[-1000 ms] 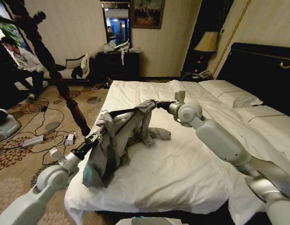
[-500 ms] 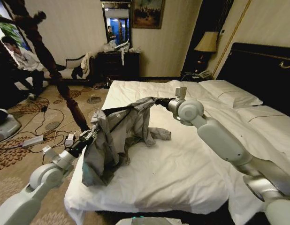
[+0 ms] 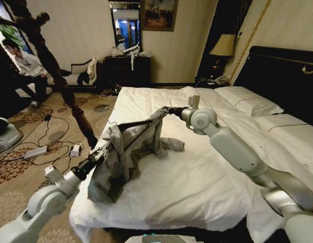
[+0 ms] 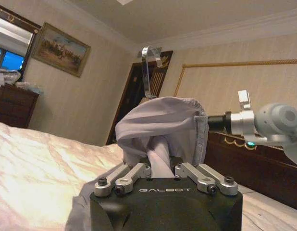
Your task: Pick up the clothes from the bed and hang them on the clothes hanger.
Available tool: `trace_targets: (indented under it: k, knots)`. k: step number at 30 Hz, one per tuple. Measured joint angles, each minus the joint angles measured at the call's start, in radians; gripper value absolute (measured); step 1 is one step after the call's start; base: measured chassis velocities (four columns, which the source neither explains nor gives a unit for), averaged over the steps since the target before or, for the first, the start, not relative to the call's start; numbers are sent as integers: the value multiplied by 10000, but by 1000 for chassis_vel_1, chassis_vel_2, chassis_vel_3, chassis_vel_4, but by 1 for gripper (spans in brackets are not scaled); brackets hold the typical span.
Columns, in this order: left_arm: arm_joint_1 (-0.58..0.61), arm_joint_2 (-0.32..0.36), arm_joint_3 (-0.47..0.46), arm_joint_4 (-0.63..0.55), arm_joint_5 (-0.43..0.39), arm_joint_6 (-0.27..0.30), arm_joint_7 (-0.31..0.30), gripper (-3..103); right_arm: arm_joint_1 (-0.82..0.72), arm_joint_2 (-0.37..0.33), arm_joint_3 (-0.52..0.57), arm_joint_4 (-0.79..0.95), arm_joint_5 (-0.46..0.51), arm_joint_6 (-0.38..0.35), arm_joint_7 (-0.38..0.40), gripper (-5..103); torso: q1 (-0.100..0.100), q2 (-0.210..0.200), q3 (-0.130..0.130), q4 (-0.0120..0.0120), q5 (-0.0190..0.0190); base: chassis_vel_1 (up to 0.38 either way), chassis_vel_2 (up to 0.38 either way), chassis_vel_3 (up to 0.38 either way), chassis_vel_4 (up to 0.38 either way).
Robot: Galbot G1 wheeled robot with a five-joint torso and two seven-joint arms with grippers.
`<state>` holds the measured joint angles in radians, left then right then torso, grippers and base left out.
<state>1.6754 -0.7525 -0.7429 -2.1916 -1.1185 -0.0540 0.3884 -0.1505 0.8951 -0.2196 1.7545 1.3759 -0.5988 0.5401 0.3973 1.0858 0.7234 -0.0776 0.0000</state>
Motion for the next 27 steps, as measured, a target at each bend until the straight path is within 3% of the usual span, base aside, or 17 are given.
trace_targets:
  k: [18, 27]
  knots:
    - [-632, -252, 2685, -313, 1235, -23, -241, 15, 280, -302, -39, 594, 520, -14, 292, 0, 1, 0, 0, -1, 4, 0, 0, 0, 0]
    - [-1253, -477, 2355, 752, 1595, -272, -519, 15, 118, -538, 297, 982, 897, -16, 511, 0, 1, 0, 0, -2, -2, 0, 0, 0, 0]
